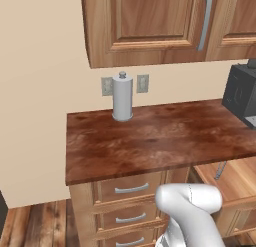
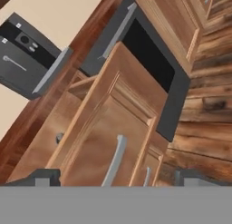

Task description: Take the tongs from the drawer on the right and place them on the dining counter next to the tray containing the hot dog.

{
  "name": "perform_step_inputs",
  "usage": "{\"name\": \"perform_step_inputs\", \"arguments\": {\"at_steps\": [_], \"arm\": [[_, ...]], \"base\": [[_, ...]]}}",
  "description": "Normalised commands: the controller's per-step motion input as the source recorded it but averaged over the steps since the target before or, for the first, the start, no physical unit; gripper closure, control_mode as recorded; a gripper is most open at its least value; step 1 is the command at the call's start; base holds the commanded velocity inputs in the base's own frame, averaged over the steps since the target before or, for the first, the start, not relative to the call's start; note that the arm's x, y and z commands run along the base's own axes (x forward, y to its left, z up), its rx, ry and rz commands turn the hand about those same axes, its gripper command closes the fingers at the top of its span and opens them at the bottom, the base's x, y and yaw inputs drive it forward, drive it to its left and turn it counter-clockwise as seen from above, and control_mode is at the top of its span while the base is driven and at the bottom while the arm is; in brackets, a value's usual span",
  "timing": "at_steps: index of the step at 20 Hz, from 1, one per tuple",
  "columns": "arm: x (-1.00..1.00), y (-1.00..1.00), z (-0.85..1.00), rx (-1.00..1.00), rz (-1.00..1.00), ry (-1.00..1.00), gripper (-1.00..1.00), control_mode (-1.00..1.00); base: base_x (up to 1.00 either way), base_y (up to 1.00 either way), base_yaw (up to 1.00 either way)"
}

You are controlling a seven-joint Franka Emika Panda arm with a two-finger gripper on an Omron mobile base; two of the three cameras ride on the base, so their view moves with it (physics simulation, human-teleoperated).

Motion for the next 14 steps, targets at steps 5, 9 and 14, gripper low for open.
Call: {"name": "perform_step_inputs", "arguments": {"at_steps": [5,9,14], "arm": [[-0.18,0.02,0.46,-0.07,0.0,0.08,-1.0,-1.0],[0.0,0.01,0.82,-0.07,0.0,0.14,-1.0,-1.0],[0.0,0.05,0.99,-0.11,0.0,0.17,-1.0,-1.0]], "base": [[0.0,0.0,0.0],[0.0,0.0,0.0],[0.0,0.0,0.0]]}}
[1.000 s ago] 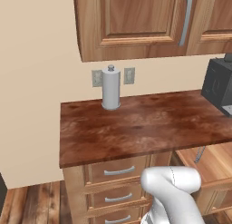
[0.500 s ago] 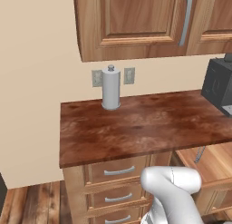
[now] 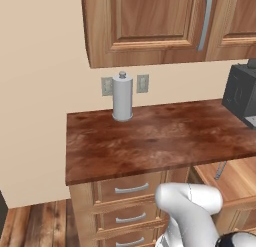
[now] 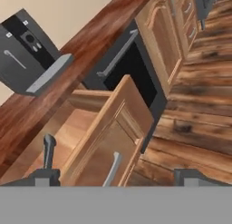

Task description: Take the tongs from the drawer on the right and place them on the dining counter next to the tray containing the hot dog.

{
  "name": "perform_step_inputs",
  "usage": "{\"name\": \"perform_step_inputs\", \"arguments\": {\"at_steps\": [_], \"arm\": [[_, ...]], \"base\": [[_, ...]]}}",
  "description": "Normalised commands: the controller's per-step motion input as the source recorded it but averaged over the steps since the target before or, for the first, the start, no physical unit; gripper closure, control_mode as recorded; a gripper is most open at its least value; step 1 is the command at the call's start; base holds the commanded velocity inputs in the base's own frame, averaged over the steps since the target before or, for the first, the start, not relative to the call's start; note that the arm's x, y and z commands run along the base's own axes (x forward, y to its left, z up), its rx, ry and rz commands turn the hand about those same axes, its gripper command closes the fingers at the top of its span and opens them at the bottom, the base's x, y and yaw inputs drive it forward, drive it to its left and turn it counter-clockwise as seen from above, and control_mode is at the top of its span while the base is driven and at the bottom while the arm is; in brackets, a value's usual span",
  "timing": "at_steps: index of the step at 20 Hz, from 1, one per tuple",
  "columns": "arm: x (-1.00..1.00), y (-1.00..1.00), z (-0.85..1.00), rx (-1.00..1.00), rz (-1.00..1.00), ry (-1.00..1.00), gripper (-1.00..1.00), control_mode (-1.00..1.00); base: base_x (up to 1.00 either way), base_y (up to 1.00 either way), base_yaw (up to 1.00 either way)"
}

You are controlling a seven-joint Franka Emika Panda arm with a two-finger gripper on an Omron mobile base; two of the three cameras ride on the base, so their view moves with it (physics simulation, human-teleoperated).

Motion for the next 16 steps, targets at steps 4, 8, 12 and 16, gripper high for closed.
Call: {"name": "perform_step_inputs", "arguments": {"at_steps": [4,8,12,16], "arm": [[0.0,0.15,1.0,-0.13,0.0,0.17,-1.0,-1.0],[0.04,0.17,0.84,-0.11,0.0,0.2,-1.0,-1.0],[0.33,0.09,0.58,-0.06,0.02,0.25,-1.0,-1.0],[0.25,0.03,0.58,-0.05,0.04,0.28,-1.0,-1.0]], "base": [[0.0,0.0,0.0],[0.0,0.0,0.0],[0.0,0.0,0.0],[0.0,0.0,0.0]]}}
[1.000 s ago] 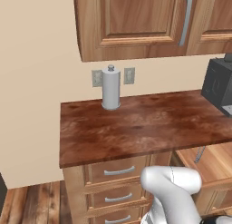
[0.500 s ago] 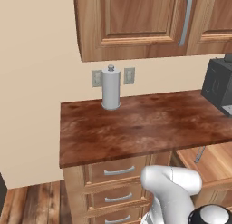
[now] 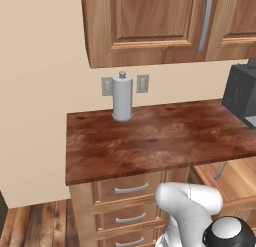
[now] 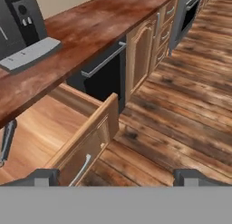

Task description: Take the tongs from the drawer on the right and place them on the dining counter next to the tray containing the hot dog.

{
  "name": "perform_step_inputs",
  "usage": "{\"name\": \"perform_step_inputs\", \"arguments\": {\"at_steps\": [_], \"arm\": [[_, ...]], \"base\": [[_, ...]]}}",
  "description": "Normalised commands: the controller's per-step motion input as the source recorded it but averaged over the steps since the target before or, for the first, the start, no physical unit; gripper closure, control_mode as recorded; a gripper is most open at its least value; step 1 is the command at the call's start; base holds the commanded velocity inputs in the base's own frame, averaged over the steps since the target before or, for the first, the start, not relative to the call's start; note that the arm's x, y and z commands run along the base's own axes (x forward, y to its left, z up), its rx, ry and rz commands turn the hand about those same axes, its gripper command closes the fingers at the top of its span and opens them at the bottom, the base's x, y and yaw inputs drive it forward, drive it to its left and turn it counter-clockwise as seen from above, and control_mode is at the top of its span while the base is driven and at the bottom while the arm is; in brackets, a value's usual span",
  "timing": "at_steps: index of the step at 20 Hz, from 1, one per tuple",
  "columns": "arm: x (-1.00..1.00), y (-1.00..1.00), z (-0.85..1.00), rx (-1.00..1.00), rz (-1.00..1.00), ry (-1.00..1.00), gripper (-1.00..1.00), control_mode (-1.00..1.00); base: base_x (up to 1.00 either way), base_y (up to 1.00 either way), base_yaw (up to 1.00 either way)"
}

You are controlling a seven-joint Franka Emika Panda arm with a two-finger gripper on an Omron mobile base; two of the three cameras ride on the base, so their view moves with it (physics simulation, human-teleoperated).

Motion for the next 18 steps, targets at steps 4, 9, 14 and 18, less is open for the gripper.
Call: {"name": "perform_step_inputs", "arguments": {"at_steps": [4,9,14,18], "arm": [[0.25,0.03,0.55,-0.05,0.04,0.3,-1.0,-1.0],[0.44,0.14,0.16,-0.03,0.03,0.16,-1.0,-1.0],[0.54,0.38,0.0,-0.03,0.02,0.05,-1.0,-1.0],[0.39,0.46,0.0,-0.03,0.0,0.04,-1.0,-1.0]], "base": [[0.0,0.0,0.0],[0.0,0.0,0.0],[0.0,0.0,0.0],[0.0,0.0,0.0]]}}
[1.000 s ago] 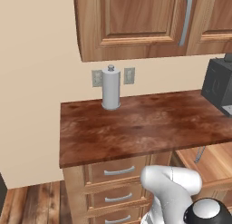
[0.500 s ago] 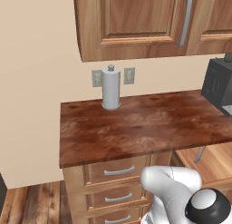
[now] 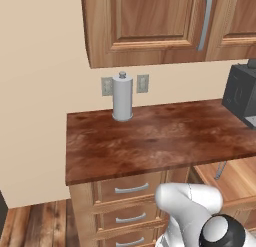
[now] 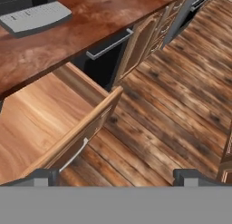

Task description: Take the tongs from the drawer on the right and place them on the dining counter next to the tray containing the hot dog.

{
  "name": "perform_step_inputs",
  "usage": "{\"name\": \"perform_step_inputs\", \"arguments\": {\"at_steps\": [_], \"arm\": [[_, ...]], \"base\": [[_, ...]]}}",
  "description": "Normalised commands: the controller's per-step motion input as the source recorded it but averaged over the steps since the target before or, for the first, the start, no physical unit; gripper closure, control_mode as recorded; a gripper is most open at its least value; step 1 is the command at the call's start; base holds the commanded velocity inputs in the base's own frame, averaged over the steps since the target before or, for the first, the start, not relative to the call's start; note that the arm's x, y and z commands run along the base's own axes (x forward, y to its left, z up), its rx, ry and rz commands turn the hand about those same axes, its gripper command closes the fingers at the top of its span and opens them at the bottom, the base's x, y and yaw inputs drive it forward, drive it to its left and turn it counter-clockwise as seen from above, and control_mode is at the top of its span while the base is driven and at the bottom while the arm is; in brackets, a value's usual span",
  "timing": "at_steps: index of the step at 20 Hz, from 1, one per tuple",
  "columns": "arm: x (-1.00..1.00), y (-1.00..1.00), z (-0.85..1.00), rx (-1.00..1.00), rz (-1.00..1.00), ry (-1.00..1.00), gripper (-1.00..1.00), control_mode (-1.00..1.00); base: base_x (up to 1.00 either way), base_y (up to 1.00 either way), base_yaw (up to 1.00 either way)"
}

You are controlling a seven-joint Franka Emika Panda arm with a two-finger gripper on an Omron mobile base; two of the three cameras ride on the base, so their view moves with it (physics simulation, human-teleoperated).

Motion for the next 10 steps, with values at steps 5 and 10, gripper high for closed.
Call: {"name": "perform_step_inputs", "arguments": {"at_steps": [5,10], "arm": [[0.09,0.54,0.0,-0.01,0.0,0.0,-1.0,-1.0],[0.16,0.6,0.04,0.0,-0.01,0.04,-1.0,-1.0]], "base": [[0.0,0.0,0.0],[0.0,0.0,0.0]]}}
